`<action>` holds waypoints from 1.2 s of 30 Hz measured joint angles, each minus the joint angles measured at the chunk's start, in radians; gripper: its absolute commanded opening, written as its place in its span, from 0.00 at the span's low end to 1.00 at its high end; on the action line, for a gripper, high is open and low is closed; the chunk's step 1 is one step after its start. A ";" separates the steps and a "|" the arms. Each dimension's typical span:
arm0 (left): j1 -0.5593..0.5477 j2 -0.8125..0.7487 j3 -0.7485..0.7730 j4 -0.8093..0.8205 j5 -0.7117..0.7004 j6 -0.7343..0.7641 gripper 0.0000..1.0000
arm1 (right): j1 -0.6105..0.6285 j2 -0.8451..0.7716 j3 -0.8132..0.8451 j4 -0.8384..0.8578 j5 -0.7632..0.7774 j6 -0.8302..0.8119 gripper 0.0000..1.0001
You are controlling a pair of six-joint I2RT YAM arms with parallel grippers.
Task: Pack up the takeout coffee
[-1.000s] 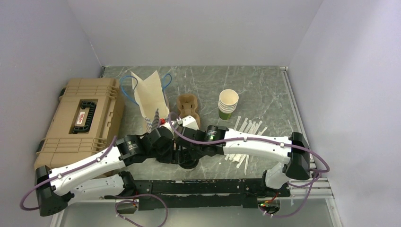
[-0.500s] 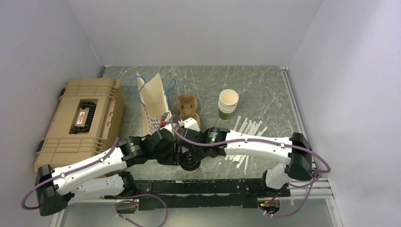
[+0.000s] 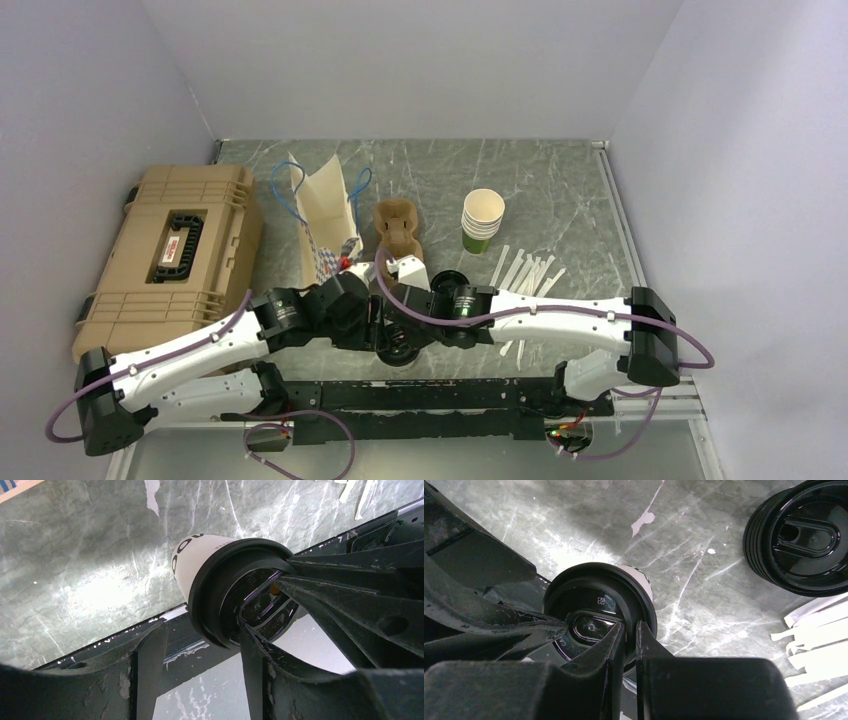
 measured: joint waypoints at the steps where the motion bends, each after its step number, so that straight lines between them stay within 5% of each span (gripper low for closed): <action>1: 0.000 -0.002 0.000 -0.003 0.002 0.000 0.60 | 0.006 0.000 -0.016 0.011 0.008 0.009 0.00; 12: 0.000 -0.039 -0.007 -0.052 0.013 -0.006 0.59 | 0.058 -0.019 -0.096 0.128 0.069 0.095 0.00; 21: 0.000 -0.046 -0.009 -0.061 0.010 -0.011 0.60 | 0.074 0.019 0.004 0.031 0.095 0.106 0.01; 24: 0.000 -0.046 -0.009 -0.059 0.008 -0.012 0.59 | 0.080 0.033 0.035 -0.014 0.107 0.110 0.25; 26: 0.000 -0.046 -0.009 -0.055 0.005 -0.014 0.59 | 0.083 0.035 0.048 -0.042 0.111 0.119 0.32; 36: 0.000 -0.033 -0.006 -0.034 -0.005 -0.019 0.59 | 0.099 0.012 0.066 -0.137 0.099 0.157 0.42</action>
